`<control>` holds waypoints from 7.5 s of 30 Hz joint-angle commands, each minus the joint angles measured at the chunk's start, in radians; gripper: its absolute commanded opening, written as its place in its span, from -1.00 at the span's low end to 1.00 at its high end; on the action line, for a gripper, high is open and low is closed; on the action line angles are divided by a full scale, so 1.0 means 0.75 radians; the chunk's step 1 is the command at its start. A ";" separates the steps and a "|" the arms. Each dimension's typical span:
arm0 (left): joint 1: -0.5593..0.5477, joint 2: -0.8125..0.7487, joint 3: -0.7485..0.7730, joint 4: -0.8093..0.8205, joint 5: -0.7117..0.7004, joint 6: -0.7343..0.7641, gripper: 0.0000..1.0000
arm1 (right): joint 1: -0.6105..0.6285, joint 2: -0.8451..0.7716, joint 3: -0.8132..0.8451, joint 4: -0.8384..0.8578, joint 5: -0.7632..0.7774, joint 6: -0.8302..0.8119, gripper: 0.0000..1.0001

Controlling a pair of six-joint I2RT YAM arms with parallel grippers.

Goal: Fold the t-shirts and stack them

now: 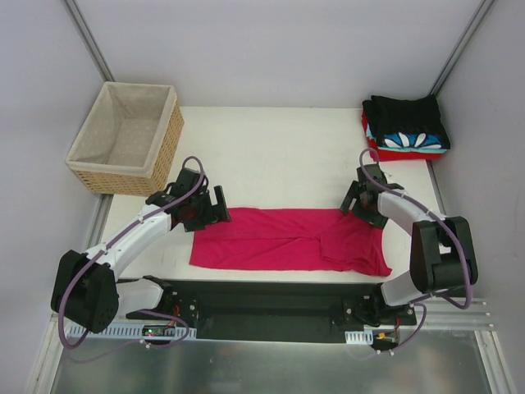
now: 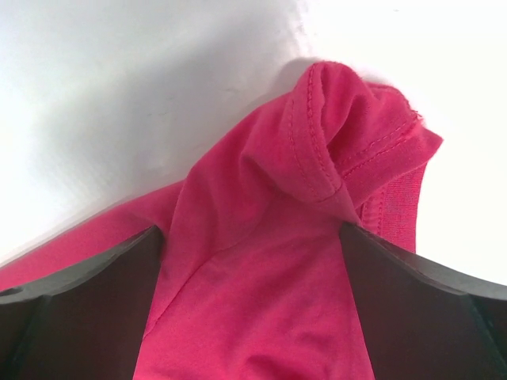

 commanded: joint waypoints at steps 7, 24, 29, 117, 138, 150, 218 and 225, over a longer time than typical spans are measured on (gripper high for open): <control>0.020 -0.053 0.013 0.000 -0.035 0.004 0.81 | -0.089 -0.049 0.118 -0.067 -0.016 -0.022 0.93; 0.020 0.136 0.261 0.027 0.247 0.124 0.78 | 0.079 -0.652 0.151 -0.398 0.099 -0.114 0.93; 0.020 0.054 0.204 0.039 0.253 0.110 0.78 | 0.056 -0.714 -0.055 -0.091 -0.078 -0.030 0.93; 0.241 -0.141 0.138 0.045 0.374 0.192 0.80 | 0.062 1.035 1.183 0.639 -0.762 0.330 0.93; 0.247 -0.275 0.102 0.066 1.028 0.130 0.78 | 0.050 -0.453 0.421 0.422 -0.627 0.040 0.93; 0.247 -0.498 -0.371 0.137 1.167 0.044 0.79 | 0.083 -0.785 0.177 0.232 -0.578 -0.056 0.93; -0.866 0.898 0.455 0.693 0.693 -0.408 0.75 | -0.093 -0.877 0.012 0.117 -0.572 -0.116 0.93; -0.872 0.745 0.420 0.643 0.648 -0.361 0.75 | -0.101 -0.800 0.006 0.186 -0.586 -0.093 0.93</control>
